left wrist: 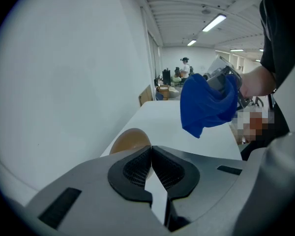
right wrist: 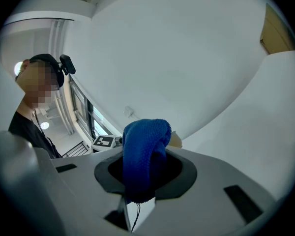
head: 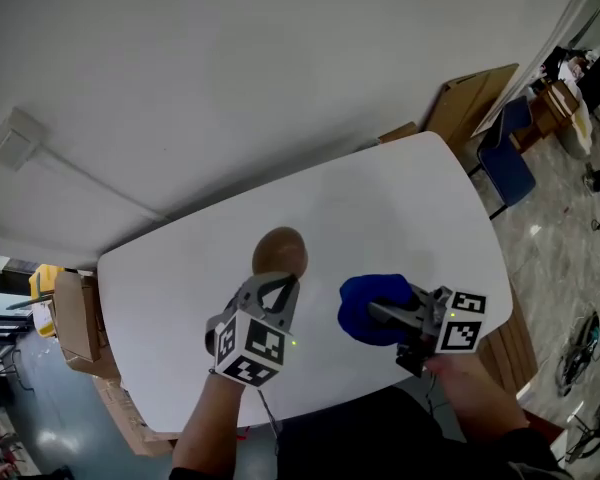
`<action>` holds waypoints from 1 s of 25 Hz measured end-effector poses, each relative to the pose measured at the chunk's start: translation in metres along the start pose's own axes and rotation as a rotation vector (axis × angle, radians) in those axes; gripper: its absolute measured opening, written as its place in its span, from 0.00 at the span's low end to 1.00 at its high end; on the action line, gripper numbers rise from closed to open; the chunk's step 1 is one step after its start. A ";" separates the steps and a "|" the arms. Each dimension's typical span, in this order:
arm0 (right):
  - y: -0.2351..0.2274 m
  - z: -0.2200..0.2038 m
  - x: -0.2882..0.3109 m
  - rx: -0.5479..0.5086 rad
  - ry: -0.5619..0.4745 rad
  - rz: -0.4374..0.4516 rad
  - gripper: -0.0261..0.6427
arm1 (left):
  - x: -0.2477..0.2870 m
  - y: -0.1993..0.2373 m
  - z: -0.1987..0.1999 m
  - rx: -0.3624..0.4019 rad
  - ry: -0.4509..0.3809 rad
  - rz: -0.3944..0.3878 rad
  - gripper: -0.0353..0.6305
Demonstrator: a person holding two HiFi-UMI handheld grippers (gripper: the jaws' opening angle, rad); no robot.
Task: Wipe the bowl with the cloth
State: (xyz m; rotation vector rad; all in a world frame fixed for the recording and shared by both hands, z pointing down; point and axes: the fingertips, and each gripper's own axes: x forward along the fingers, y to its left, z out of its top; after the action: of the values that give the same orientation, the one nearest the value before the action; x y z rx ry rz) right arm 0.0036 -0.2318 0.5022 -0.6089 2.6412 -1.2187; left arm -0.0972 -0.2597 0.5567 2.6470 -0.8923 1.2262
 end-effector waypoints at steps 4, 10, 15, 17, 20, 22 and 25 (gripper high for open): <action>-0.015 -0.007 0.009 0.018 -0.011 -0.007 0.16 | 0.029 0.010 -0.018 -0.021 0.019 0.004 0.08; -0.027 -0.020 0.010 0.047 -0.002 -0.022 0.16 | 0.074 0.018 -0.031 0.060 0.059 0.013 0.08; -0.035 -0.024 0.001 0.059 -0.016 -0.053 0.16 | 0.106 0.018 -0.040 0.107 0.092 0.012 0.08; -0.037 -0.026 -0.005 0.064 -0.025 -0.066 0.16 | 0.113 0.018 -0.041 0.101 0.096 0.015 0.08; -0.039 -0.026 -0.012 0.069 -0.035 -0.079 0.16 | 0.120 0.013 -0.040 0.095 0.097 0.000 0.08; -0.037 -0.026 -0.015 0.072 -0.043 -0.080 0.16 | 0.121 0.008 -0.041 0.097 0.105 -0.013 0.08; -0.034 -0.021 -0.018 0.067 -0.045 -0.080 0.16 | 0.120 0.007 -0.038 0.093 0.109 -0.005 0.19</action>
State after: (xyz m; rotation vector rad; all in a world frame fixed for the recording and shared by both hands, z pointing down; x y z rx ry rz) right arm 0.0237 -0.2297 0.5414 -0.7286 2.5510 -1.2934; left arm -0.0656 -0.3098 0.6683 2.6196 -0.8309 1.4283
